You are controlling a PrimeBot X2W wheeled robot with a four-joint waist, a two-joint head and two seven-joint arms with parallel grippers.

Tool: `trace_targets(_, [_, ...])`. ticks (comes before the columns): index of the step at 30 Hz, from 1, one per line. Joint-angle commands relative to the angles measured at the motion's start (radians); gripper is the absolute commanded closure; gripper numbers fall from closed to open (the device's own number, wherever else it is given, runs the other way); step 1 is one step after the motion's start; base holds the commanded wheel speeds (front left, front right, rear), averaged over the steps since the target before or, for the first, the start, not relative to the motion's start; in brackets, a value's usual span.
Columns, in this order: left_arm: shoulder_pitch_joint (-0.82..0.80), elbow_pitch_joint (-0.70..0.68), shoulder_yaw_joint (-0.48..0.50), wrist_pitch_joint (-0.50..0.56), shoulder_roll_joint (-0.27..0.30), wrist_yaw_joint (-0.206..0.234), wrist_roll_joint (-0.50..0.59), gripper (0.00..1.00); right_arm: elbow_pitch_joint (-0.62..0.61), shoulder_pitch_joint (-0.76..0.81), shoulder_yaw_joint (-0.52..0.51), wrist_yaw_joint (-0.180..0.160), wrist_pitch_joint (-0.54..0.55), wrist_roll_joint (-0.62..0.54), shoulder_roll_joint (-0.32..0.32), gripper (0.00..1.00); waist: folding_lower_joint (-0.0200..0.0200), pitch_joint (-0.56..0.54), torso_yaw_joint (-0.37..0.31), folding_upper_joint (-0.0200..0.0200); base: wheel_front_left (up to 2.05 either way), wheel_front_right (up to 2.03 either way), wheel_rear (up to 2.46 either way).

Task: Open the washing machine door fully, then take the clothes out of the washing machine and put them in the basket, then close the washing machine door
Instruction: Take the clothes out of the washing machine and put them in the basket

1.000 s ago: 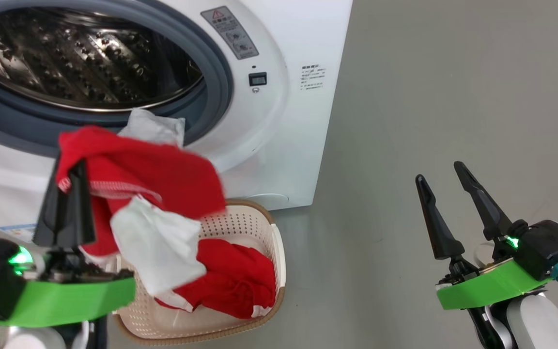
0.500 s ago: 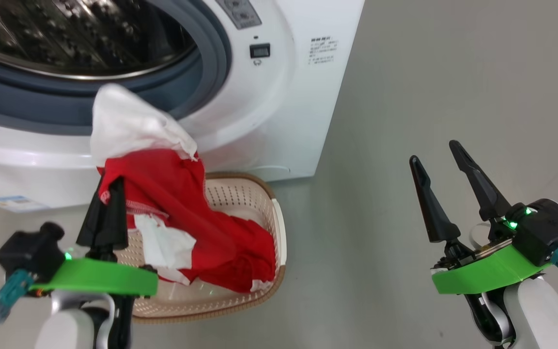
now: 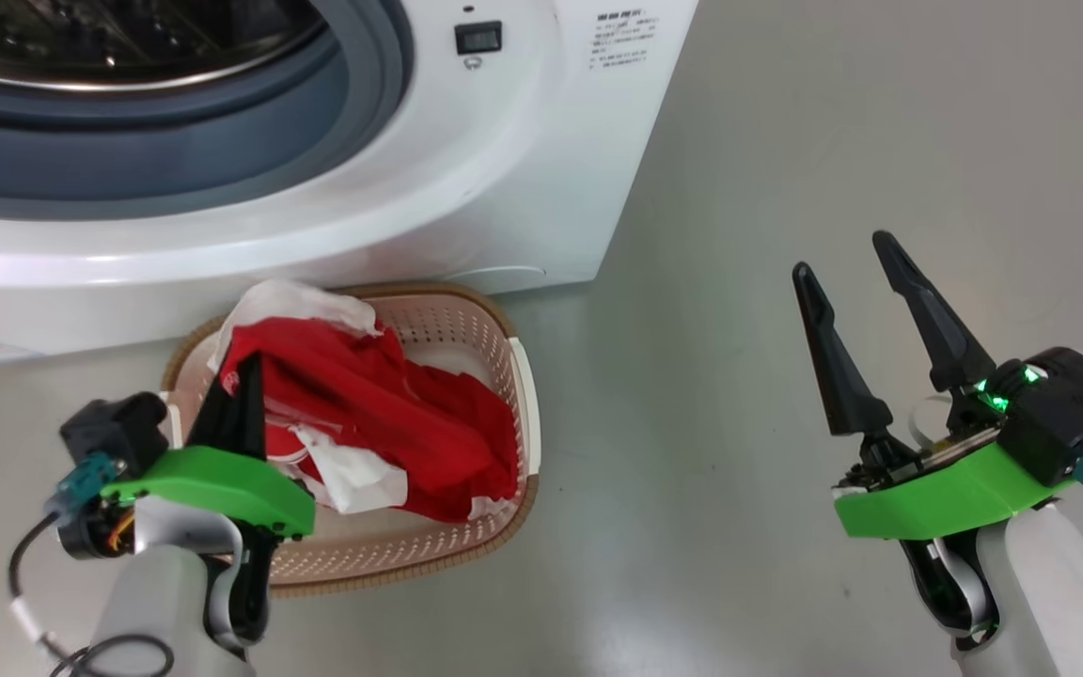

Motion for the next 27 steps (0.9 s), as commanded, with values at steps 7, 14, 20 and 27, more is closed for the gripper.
trace_targets(7, [-0.099,0.241,0.008,0.016,0.034,-0.014,-0.010,1.00,-0.024,-0.030,0.039,0.006,-0.006,0.001,0.001,0.00,0.0000,0.047,-0.024,-0.0001,0.00,0.00,0.00])
trace_targets(14, [-0.185,0.451,-0.015,0.035,0.041,-0.035,-0.021,1.00,-0.023,-0.044,0.040,0.006,-0.006,0.003,0.000,0.00,0.0000,0.086,-0.042,-0.0001,0.00,0.00,0.00])
trace_targets(20, [-0.248,0.583,-0.027,0.024,0.050,-0.050,-0.032,1.00,-0.022,-0.059,0.047,0.006,-0.006,0.001,0.007,0.00,0.0000,0.112,-0.063,-0.0001,0.00,0.00,0.00])
trace_targets(27, [-0.292,0.697,-0.039,0.003,0.066,-0.060,-0.043,1.00,-0.018,-0.061,0.050,0.006,-0.006,0.003,0.010,0.00,0.0000,0.123,-0.083,-0.0001,0.00,0.00,0.00])
